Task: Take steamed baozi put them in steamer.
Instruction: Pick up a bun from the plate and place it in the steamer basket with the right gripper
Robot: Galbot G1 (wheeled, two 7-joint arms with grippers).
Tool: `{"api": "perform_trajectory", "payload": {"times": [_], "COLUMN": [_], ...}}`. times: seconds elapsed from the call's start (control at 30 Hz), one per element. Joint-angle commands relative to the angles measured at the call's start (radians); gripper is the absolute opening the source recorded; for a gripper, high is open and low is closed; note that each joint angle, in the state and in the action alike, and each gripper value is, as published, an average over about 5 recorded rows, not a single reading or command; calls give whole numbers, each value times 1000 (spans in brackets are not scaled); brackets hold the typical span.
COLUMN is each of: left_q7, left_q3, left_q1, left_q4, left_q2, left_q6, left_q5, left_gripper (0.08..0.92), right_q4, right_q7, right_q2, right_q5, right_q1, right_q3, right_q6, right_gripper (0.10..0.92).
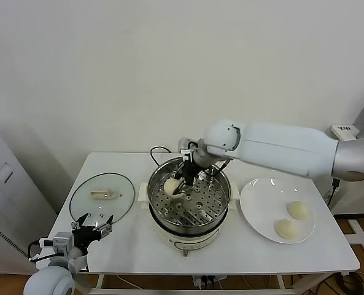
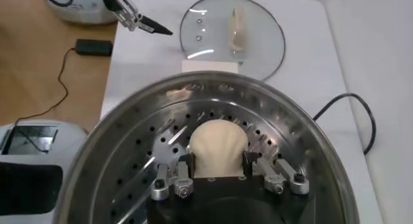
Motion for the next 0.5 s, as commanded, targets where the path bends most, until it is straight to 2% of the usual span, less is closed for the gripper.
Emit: {"api": "perform_trajectory", "payload": {"times": [0.03,0.27,0.5], "left_q7": [1,1,2], "left_q3": [-1,-1,-5], "left_q1": [0,-3,0], "left_q4": [3,7,9], "left_q2": [1,-1,1], "left_q6": [0,-1,-3], "left_q5": [0,-1,-4], "left_gripper": [823,823,823], "right_q4": [-6,-18,-30], "right_q7": [47,52,57], "right_q2": [41,55,65], "right_q5": [-9,-24,-26], "right_q1": [-39,-59,-70], "right_q3": [4,3,4], "right_q6": [-22,-27,-32], "right_gripper": [467,495,652]}}
